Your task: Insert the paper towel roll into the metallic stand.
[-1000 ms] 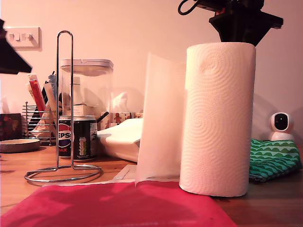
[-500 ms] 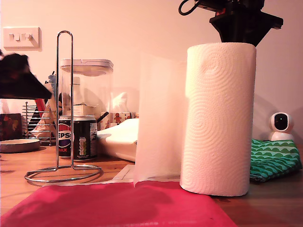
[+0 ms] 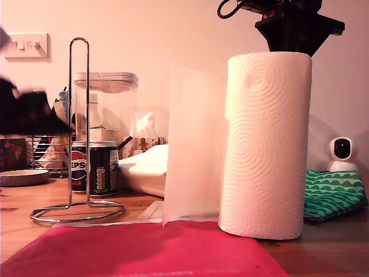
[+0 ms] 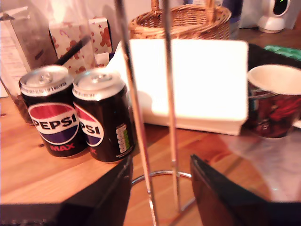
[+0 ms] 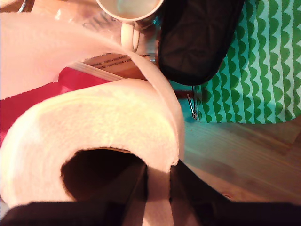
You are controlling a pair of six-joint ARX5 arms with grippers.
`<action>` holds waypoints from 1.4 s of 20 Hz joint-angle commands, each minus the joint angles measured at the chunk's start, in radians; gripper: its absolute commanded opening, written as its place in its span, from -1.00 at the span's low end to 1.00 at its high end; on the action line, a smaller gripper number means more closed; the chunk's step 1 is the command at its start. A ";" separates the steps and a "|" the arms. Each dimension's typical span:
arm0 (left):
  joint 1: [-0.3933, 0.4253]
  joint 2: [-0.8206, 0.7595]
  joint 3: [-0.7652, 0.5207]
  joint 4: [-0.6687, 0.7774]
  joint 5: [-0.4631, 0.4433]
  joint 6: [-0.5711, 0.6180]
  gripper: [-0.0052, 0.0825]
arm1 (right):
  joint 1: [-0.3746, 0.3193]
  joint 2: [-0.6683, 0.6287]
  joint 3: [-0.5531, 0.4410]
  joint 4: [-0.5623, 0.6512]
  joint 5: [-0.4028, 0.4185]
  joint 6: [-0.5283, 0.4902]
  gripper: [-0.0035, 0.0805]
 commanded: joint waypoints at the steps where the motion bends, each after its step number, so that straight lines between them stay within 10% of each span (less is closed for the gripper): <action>1: 0.004 0.069 -0.013 0.071 0.000 -0.005 -0.09 | 0.004 -0.005 0.001 0.008 0.000 0.020 -0.94; 11: 0.006 0.402 -0.011 0.384 -0.027 -0.059 -0.12 | 0.005 -0.005 0.001 0.010 -0.003 0.027 -0.94; 21: 0.005 0.422 0.039 0.303 0.028 -0.047 -0.90 | 0.011 -0.005 0.036 -0.002 -0.008 0.058 -0.94; 28: 0.001 0.422 0.043 0.277 0.085 -0.042 -0.93 | 0.065 -0.010 0.137 -0.008 -0.008 0.076 -0.94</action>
